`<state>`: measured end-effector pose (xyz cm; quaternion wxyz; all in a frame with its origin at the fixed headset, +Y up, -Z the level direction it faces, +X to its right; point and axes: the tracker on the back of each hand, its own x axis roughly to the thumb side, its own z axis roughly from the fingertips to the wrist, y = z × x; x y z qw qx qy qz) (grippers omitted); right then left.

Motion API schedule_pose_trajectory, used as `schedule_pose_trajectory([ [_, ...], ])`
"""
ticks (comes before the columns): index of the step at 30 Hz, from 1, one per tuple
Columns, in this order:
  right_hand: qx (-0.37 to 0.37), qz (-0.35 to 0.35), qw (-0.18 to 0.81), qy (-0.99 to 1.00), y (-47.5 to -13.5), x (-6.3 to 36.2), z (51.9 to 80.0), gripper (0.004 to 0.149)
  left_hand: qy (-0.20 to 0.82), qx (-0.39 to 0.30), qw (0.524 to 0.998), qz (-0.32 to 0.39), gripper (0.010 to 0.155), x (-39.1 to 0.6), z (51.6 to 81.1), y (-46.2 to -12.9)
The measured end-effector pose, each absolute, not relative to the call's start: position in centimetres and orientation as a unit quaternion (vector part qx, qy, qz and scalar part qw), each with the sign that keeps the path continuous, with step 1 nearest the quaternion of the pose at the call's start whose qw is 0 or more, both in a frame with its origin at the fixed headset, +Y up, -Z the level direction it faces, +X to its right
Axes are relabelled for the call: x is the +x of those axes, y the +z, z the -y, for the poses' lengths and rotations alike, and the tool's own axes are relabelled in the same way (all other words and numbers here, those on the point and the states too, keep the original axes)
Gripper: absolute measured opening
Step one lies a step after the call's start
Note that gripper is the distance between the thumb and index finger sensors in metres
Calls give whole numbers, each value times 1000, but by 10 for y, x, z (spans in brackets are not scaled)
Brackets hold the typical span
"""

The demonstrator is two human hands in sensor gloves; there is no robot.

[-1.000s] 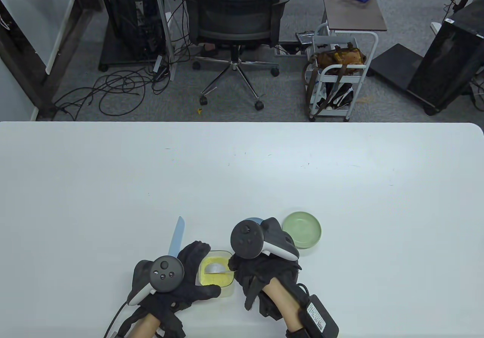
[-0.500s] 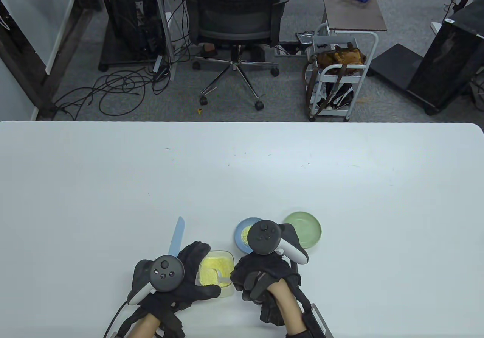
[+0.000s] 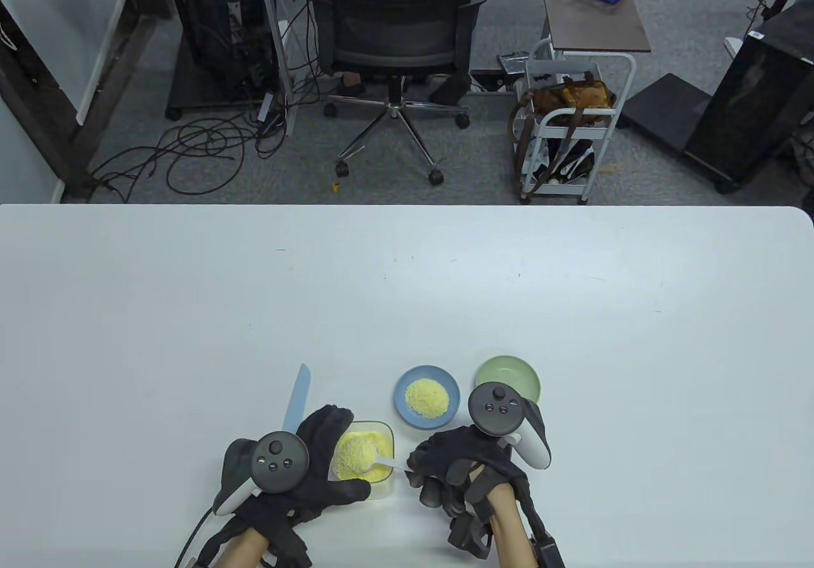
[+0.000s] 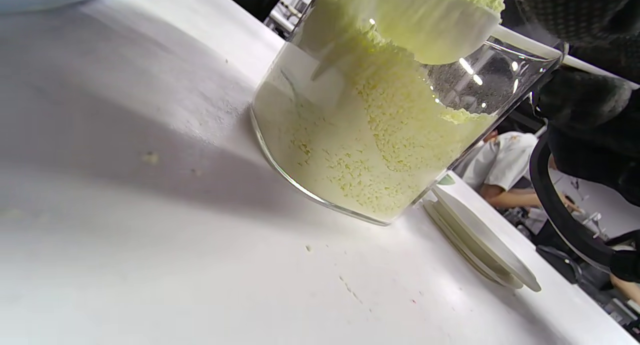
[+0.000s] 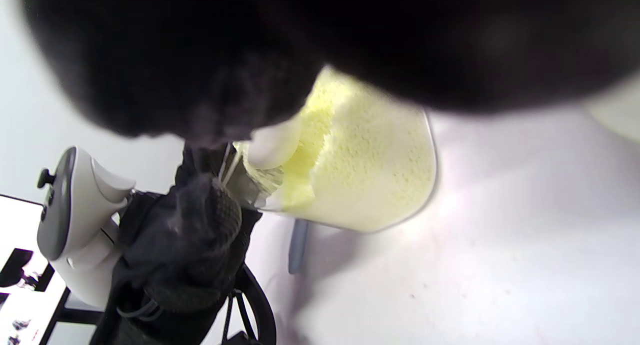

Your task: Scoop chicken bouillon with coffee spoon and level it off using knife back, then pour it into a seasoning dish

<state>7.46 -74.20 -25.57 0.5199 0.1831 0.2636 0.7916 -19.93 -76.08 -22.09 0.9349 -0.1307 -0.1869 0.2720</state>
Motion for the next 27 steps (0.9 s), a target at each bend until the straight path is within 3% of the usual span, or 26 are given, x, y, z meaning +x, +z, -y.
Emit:
schedule_pose_trajectory([
  [5,187,-249,548,777,-253,80,739,39,319,-110,922,188,113,-216,743,-220],
  [8,186,-244,555,773,-252,82,739,39,274,-67,947,154,111,-232,733,-218],
  [14,190,-239,561,770,-250,84,739,39,159,-24,987,27,81,-255,731,-220],
  [17,190,-237,560,771,-250,84,739,39,97,-83,991,-46,80,-259,737,-223],
  [19,190,-237,560,771,-250,84,739,39,54,-132,988,-61,85,-258,744,-225],
  [23,190,-237,559,772,-249,84,739,39,22,-187,979,-78,78,-255,760,-231],
  [27,189,-232,558,774,-249,85,739,39,17,-186,978,-93,71,-250,764,-233],
])
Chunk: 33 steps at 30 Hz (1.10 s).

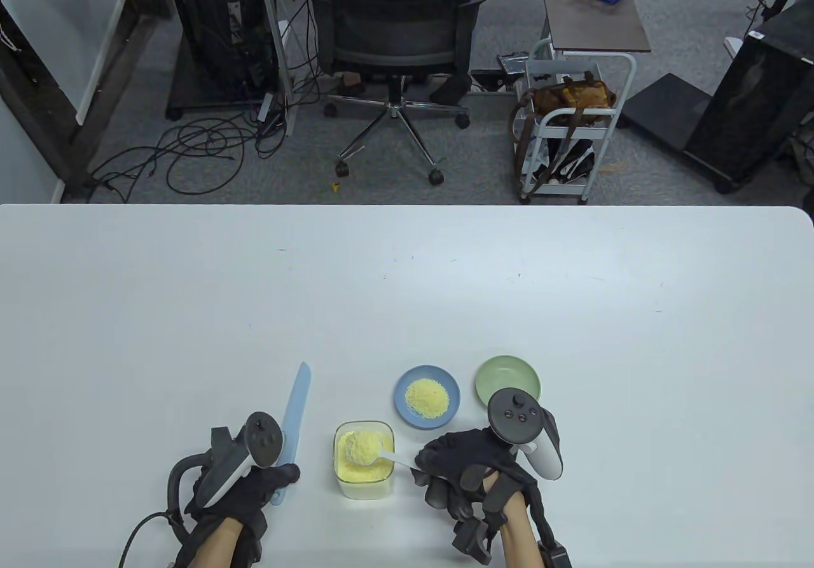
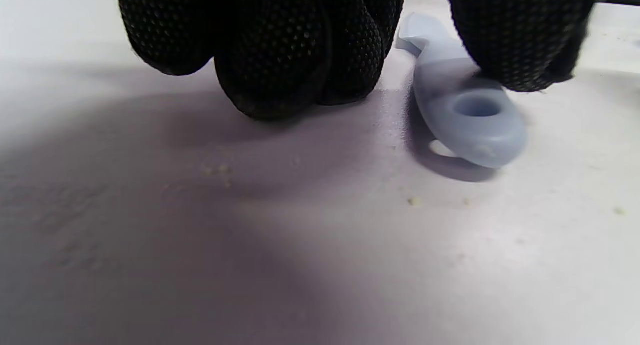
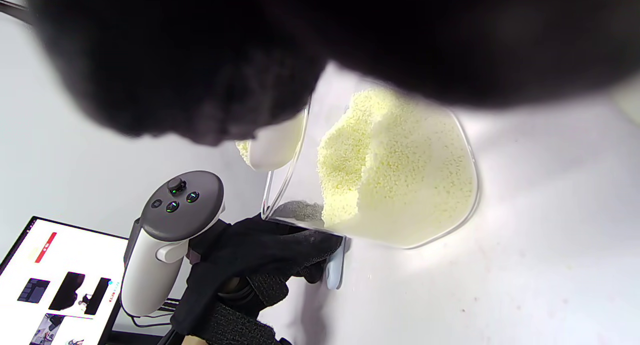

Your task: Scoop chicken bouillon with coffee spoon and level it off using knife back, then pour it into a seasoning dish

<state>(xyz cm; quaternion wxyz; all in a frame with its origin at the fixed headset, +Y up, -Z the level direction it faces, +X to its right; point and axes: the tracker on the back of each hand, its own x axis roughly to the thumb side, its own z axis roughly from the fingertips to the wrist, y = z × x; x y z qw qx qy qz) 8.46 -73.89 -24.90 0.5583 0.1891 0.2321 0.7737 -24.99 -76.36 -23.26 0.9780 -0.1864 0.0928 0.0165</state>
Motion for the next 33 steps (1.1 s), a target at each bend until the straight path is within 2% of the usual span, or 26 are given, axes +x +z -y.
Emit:
schedule_pose_trajectory([
  [8,189,-229,560,774,-248,85,739,39,45,-194,977,-78,54,-241,768,-234],
  [12,186,-230,560,774,-248,86,739,39,94,-200,972,-79,51,-248,769,-235],
  [15,187,-230,562,772,-248,86,739,39,140,-192,969,-68,50,-252,759,-232],
  [21,185,-230,563,772,-248,86,738,39,289,-133,948,27,50,-250,709,-214],
  [25,185,-228,562,773,-247,85,738,39,354,-178,909,128,49,-234,699,-207],
  [28,185,-228,560,775,-247,86,737,39,332,-211,902,176,49,-212,701,-200],
  [33,185,-226,561,774,-247,86,737,39,277,-210,918,190,49,-194,702,-193],
])
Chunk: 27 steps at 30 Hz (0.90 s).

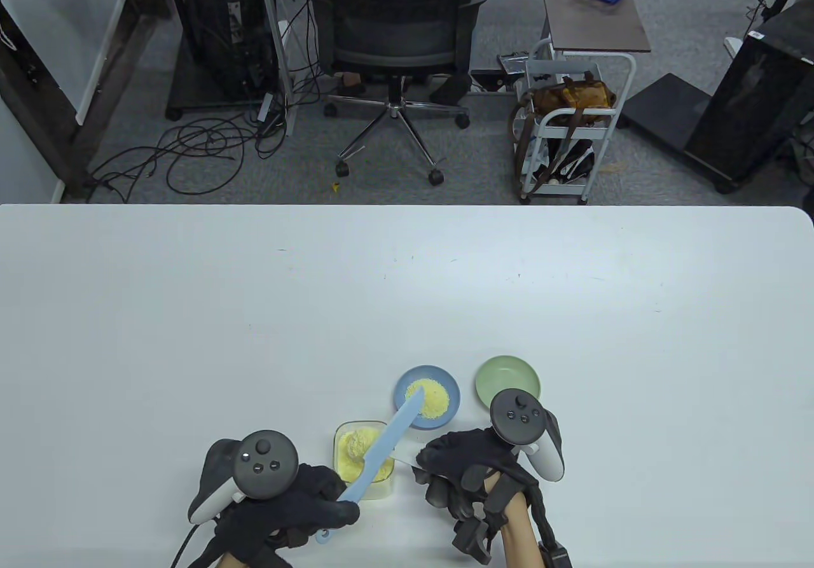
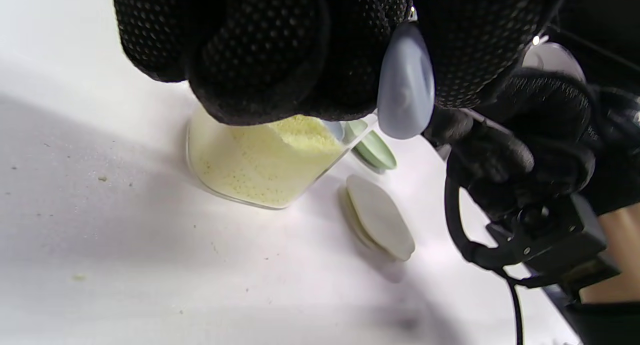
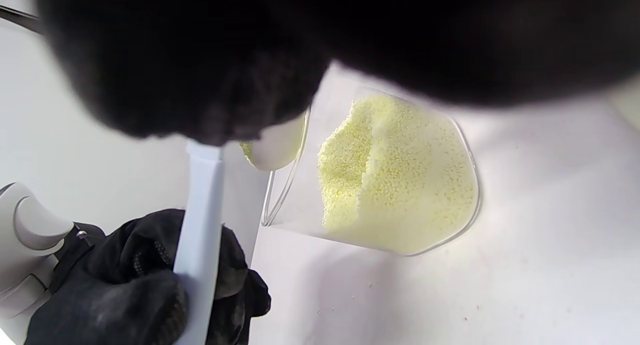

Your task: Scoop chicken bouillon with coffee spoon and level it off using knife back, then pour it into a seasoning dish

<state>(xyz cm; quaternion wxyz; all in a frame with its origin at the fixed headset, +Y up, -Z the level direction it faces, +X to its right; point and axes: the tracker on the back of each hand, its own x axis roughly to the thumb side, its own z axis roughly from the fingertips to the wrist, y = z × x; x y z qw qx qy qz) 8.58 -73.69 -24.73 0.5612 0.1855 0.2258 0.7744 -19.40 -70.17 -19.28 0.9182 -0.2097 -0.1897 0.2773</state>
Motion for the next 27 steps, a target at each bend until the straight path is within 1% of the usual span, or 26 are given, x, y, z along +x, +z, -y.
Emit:
schedule_pose_trajectory([
  [4,185,-222,552,782,-247,87,736,39,255,-210,929,169,49,-196,705,-196],
  [18,195,-222,559,775,-247,88,735,40,281,-254,916,130,49,-224,707,-207],
  [27,196,-220,558,776,-246,90,735,40,307,-249,911,116,49,-240,706,-211],
])
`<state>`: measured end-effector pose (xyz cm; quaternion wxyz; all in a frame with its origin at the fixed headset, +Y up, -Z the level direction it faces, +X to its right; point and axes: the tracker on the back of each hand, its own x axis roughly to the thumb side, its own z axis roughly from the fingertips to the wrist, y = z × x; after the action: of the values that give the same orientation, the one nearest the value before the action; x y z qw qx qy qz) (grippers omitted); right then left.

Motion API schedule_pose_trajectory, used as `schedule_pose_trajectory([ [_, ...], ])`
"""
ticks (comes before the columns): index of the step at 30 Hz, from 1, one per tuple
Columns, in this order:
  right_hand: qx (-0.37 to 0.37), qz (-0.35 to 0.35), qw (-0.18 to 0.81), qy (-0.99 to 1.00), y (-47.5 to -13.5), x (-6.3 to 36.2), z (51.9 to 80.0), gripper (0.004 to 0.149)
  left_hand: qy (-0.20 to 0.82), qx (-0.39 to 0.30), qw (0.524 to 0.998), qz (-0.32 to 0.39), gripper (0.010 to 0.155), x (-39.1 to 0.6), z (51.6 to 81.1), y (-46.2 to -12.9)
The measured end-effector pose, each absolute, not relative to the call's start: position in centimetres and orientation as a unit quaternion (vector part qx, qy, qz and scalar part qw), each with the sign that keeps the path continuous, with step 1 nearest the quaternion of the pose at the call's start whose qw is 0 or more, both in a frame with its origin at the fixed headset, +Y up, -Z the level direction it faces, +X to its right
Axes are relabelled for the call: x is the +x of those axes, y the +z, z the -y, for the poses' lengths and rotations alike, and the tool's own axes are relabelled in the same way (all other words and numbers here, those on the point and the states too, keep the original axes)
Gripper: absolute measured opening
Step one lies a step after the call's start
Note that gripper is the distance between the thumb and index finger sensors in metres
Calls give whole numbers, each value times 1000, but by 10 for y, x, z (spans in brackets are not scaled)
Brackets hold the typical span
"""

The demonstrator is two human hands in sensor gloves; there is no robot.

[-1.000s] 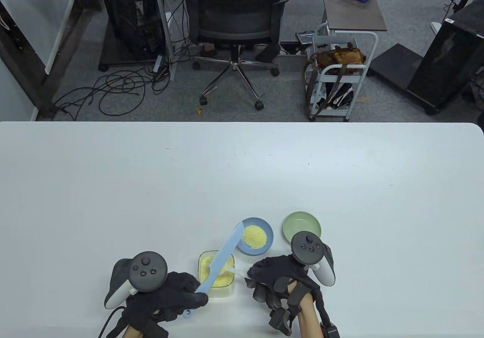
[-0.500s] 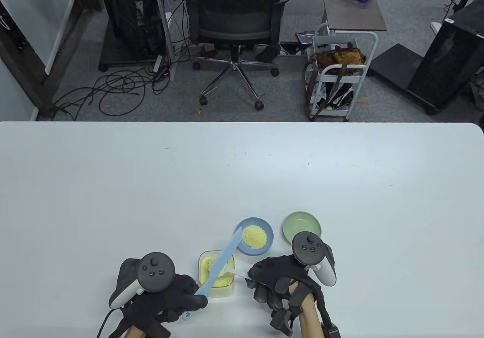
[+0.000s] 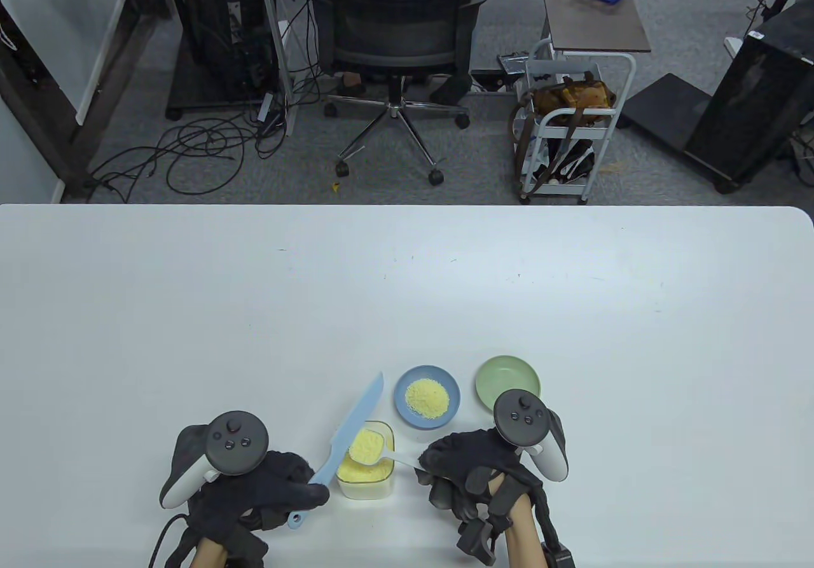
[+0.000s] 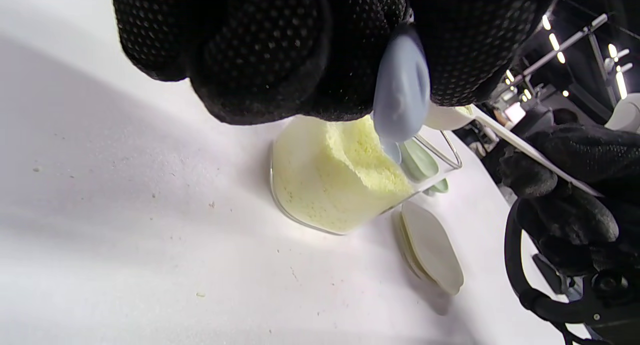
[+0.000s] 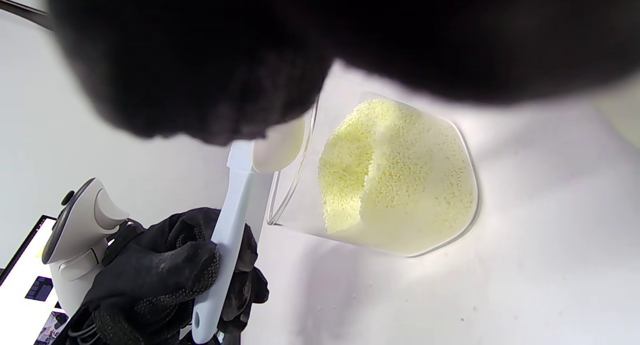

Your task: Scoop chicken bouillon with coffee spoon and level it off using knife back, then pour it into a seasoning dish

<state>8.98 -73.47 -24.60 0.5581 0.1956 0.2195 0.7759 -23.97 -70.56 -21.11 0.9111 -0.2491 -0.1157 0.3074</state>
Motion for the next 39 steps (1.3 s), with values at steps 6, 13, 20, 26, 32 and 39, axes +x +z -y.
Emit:
schedule_pose_trajectory([
  [6,196,-217,560,775,-246,91,734,40,301,-181,936,-7,49,-268,713,-218],
  [13,196,-217,560,775,-246,90,735,40,218,-232,942,-111,50,-284,751,-234],
  [20,199,-216,563,772,-246,91,734,40,179,-263,939,-132,52,-285,767,-239],
  [26,203,-213,565,771,-246,90,734,40,94,-258,951,-145,49,-283,770,-241],
  [32,202,-214,563,772,-245,90,734,40,53,-223,961,-155,54,-282,768,-237],
  [39,199,-207,572,768,-245,95,733,40,129,-132,975,-128,64,-279,742,-227],
])
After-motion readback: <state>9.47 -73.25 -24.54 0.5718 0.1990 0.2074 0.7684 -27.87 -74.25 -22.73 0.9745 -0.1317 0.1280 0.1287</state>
